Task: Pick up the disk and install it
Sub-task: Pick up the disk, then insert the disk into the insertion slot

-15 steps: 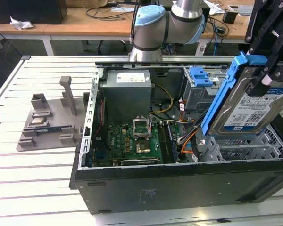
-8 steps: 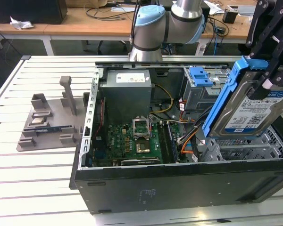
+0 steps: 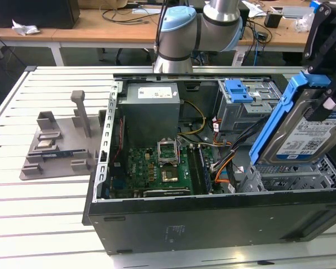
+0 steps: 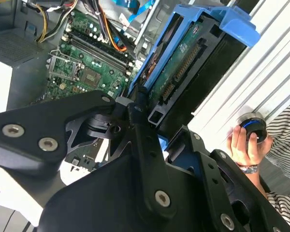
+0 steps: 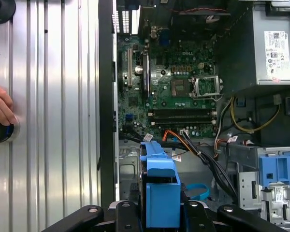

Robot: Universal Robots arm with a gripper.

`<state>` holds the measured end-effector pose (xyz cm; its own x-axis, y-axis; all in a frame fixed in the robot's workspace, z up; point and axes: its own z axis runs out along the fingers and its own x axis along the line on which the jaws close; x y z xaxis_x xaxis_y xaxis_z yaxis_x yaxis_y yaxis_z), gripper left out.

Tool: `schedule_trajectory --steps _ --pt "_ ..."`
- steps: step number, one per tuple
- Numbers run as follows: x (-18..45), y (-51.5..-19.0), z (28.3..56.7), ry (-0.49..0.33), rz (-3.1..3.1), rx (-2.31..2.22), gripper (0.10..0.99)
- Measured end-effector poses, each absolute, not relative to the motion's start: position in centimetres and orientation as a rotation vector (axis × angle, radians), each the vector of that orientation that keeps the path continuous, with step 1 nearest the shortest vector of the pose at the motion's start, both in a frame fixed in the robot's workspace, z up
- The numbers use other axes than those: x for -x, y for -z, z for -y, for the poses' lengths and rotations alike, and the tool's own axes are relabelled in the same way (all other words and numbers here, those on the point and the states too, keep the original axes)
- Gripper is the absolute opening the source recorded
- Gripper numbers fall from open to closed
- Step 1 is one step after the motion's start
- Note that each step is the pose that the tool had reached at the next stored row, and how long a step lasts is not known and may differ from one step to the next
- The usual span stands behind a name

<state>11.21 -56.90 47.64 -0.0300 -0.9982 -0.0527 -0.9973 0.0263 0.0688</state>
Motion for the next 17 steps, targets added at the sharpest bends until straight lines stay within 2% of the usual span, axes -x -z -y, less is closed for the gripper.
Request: schedule_trajectory --steps 7,17 --pt "-13.0 -46.5 56.9 0.137 2.242 -2.179 0.369" --pt "-13.2 -46.5 56.9 0.137 2.242 -2.179 0.369"
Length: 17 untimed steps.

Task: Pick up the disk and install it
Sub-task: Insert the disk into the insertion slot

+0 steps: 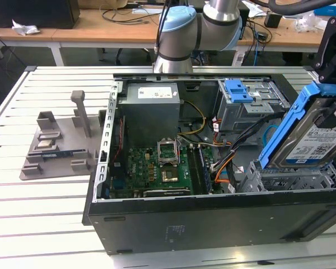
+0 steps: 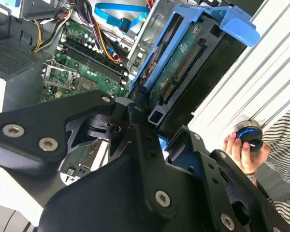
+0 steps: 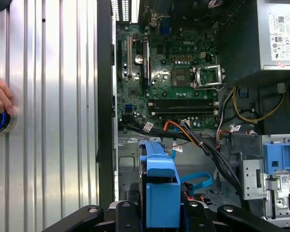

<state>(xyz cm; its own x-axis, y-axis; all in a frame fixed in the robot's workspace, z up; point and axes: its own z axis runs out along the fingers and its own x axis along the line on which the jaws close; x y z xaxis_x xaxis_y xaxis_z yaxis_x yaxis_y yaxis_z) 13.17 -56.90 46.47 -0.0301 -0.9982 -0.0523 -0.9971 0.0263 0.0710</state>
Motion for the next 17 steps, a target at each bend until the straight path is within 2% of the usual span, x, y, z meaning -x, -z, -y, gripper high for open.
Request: schedule_trajectory --steps 17 --pt "-13.7 -44.7 55.6 0.136 2.242 -2.179 0.369"
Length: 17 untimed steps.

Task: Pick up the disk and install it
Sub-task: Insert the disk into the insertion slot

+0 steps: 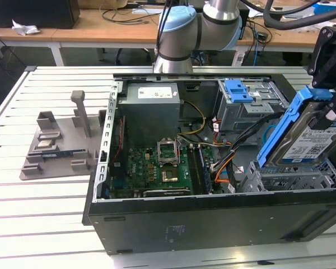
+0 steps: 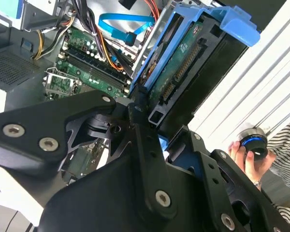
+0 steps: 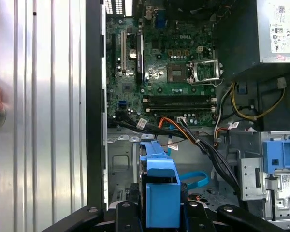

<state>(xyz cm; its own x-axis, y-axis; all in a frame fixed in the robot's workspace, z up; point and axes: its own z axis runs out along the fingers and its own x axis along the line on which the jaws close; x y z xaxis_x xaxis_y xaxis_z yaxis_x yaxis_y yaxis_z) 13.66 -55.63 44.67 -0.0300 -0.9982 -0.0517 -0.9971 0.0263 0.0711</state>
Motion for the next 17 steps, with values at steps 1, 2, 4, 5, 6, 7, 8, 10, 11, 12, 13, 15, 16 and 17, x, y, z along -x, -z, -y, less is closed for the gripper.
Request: schedule_trajectory --steps 1,2,4,5,6,7,8,10,11,12,13,15,16,17 --pt "-13.6 -44.5 55.6 0.136 2.241 -2.179 0.369" --pt "-13.6 -44.3 55.6 0.136 2.241 -2.179 0.369" --pt "-13.6 -43.9 55.6 0.136 2.241 -2.179 0.369" --pt "-13.6 -43.8 55.6 0.136 2.241 -2.179 0.369" --pt "-13.6 -43.7 55.6 0.136 2.241 -2.179 0.369" --pt "-13.6 -43.6 55.6 0.136 2.241 -2.179 0.369" --pt "-13.6 -43.5 55.6 0.136 2.241 -2.179 0.369" --pt "-13.6 -43.1 55.6 0.136 2.241 -2.179 0.369" --pt "-13.6 -43.0 55.6 0.136 2.241 -2.179 0.369" --pt "-13.6 -43.0 55.6 0.136 2.241 -2.179 0.369" --pt "-13.6 -42.9 55.6 0.136 2.241 -2.179 0.369" --pt "-13.6 -42.7 55.6 0.136 2.241 -2.179 0.369" --pt "-13.6 -42.7 55.6 0.136 2.241 -2.179 0.369" --pt "-13.6 -42.6 55.6 0.136 2.241 -2.179 0.369"
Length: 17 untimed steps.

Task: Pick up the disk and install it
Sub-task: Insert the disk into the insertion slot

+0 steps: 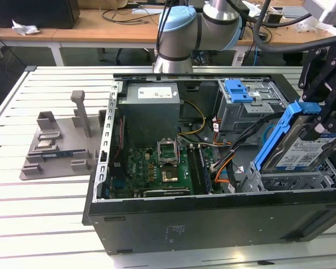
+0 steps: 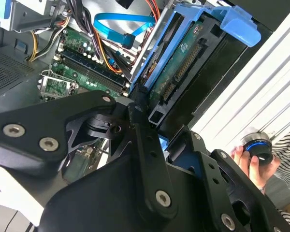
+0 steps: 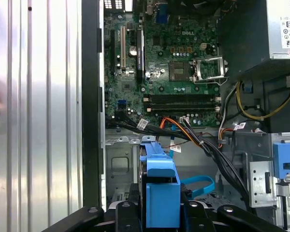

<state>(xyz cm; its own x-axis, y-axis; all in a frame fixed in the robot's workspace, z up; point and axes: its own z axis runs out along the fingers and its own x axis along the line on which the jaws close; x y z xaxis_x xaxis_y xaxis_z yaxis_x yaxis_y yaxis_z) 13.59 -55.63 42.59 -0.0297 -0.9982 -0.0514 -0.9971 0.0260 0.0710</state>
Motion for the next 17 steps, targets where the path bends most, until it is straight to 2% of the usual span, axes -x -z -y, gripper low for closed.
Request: schedule_trajectory --steps 17 --pt "-13.6 -41.61 55.63 0.136 2.241 -2.179 0.369"
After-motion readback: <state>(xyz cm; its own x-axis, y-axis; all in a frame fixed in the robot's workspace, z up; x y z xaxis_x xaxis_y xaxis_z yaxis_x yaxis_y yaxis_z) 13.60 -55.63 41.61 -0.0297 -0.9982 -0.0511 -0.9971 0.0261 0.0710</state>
